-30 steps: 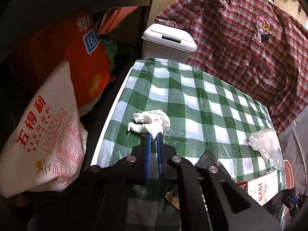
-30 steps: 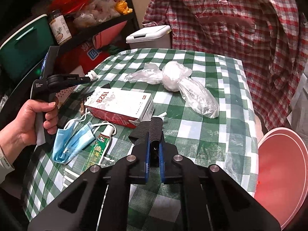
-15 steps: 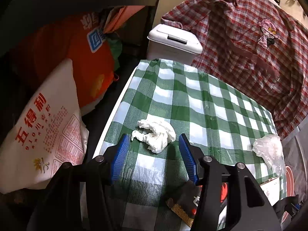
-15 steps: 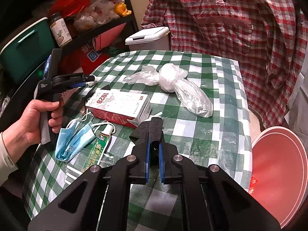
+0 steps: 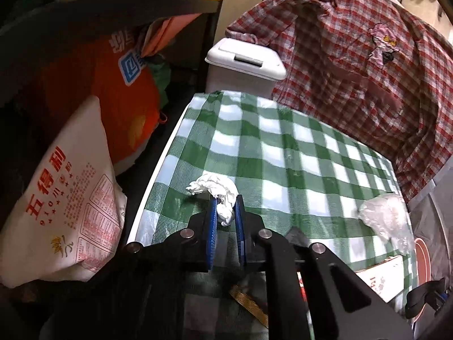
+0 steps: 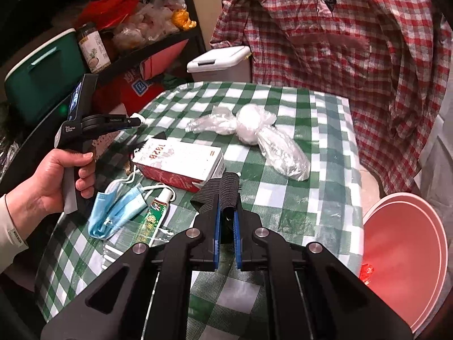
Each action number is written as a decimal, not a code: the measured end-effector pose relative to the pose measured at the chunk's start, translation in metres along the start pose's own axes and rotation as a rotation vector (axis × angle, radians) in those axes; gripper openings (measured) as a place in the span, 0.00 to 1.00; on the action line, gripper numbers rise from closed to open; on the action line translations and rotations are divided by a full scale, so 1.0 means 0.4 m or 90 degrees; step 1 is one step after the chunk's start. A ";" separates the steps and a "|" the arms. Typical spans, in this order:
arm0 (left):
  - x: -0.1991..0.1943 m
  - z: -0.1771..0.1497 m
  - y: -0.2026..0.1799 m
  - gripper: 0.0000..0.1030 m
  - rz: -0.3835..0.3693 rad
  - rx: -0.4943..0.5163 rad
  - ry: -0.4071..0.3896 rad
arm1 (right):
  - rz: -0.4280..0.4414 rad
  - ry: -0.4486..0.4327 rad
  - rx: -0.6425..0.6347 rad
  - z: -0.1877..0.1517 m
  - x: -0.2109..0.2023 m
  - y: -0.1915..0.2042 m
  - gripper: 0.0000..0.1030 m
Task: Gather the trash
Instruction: 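Grasp the crumpled tissue with the left tool while the right tool grasps the black strap, then carry the tissue and strap over the pink bucket and open both tools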
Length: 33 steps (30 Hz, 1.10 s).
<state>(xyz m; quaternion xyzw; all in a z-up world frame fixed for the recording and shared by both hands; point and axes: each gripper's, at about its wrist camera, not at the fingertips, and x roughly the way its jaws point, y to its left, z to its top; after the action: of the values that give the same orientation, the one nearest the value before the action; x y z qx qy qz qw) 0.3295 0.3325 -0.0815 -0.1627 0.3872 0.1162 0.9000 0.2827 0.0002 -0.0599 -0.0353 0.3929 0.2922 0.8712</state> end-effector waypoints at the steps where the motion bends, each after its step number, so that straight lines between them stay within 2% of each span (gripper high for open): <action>1: -0.010 0.001 -0.005 0.12 0.000 0.005 -0.003 | -0.001 -0.004 0.000 0.002 -0.008 0.000 0.08; 14: -0.247 -0.004 -0.129 0.12 -0.010 0.067 -0.087 | -0.036 -0.078 -0.005 0.009 -0.188 0.001 0.08; 18: -0.326 -0.021 -0.199 0.12 -0.022 0.092 -0.111 | -0.046 -0.101 0.004 0.006 -0.248 -0.014 0.08; 33: -0.615 -0.144 -0.471 0.12 -0.111 0.143 -0.175 | -0.081 -0.181 0.061 -0.019 -0.442 -0.122 0.08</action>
<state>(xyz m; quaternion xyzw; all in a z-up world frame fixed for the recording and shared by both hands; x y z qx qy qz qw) 0.1894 0.1165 0.1002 -0.0767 0.2553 0.0150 0.9637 0.2117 -0.1273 0.0515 0.0230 0.2764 0.2195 0.9353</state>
